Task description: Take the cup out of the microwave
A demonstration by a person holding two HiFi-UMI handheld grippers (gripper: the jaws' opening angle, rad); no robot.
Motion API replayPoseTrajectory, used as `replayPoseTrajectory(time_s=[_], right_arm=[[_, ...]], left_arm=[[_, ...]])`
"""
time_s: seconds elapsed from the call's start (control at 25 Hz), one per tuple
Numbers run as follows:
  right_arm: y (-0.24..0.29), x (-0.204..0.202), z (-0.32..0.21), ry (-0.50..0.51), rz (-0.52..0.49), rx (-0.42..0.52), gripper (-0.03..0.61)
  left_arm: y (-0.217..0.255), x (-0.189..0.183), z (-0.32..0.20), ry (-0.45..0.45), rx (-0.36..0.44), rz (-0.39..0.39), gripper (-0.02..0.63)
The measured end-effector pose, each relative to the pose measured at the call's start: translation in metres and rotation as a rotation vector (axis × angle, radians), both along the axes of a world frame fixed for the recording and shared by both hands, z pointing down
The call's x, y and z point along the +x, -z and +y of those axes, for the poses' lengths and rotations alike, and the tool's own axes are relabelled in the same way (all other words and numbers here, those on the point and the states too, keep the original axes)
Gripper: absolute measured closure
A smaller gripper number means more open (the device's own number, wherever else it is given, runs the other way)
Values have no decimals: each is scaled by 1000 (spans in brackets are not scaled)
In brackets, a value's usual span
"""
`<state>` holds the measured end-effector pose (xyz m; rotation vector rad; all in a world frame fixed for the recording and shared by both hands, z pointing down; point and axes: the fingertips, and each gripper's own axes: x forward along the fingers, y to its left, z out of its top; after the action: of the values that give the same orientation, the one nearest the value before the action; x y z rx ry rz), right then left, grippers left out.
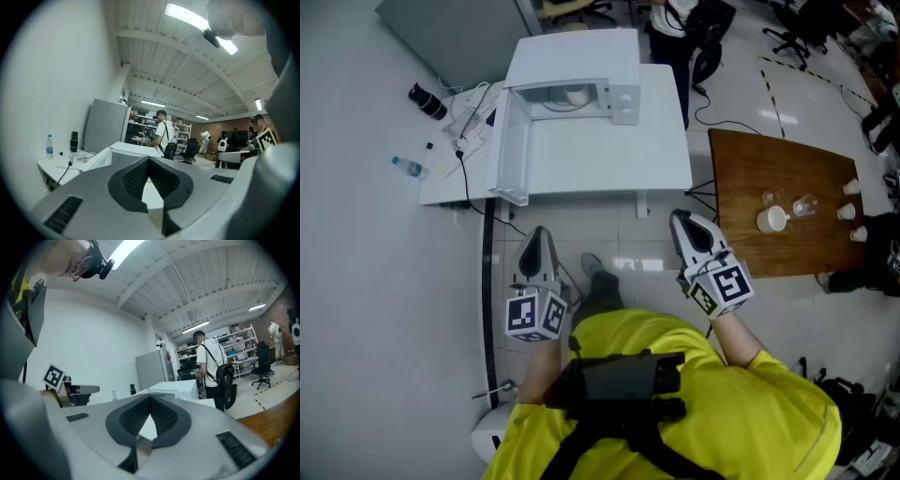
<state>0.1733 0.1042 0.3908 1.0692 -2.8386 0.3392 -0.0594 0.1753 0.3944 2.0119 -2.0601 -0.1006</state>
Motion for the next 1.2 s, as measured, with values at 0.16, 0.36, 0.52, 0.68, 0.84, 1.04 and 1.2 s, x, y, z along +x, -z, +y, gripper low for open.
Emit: replayPoseTrajectory(time_s=[0.16,0.36,0.52,0.68,0.84,1.04,1.2], right_arm=[[-9,-99,-56,50,15,8,574],[-40,-191,-127,64,60,15,483],[-104,-240,-186,24,146,-26,316],[-188,-285,-268,-18,188,-136,93],[-257,-314,-369,-148,217,-162,80],[-315,-333,-451,-278,236,-182,75],[-325,-343,-480,-343,251,-142,75]], left_arm=[[2,-65,-47,-14,17,-30,618],[-18,-118,-92,-44,-21,-50,618],[-38,-127,-122,-77,-71,-10,618],[-68,-126,-154,-110,-136,-1,618],[-97,-134,-196,-119,-172,-8,618],[-120,-131,-221,-132,-232,-6,618],[-136,-136,-224,-128,-301,-4,618]])
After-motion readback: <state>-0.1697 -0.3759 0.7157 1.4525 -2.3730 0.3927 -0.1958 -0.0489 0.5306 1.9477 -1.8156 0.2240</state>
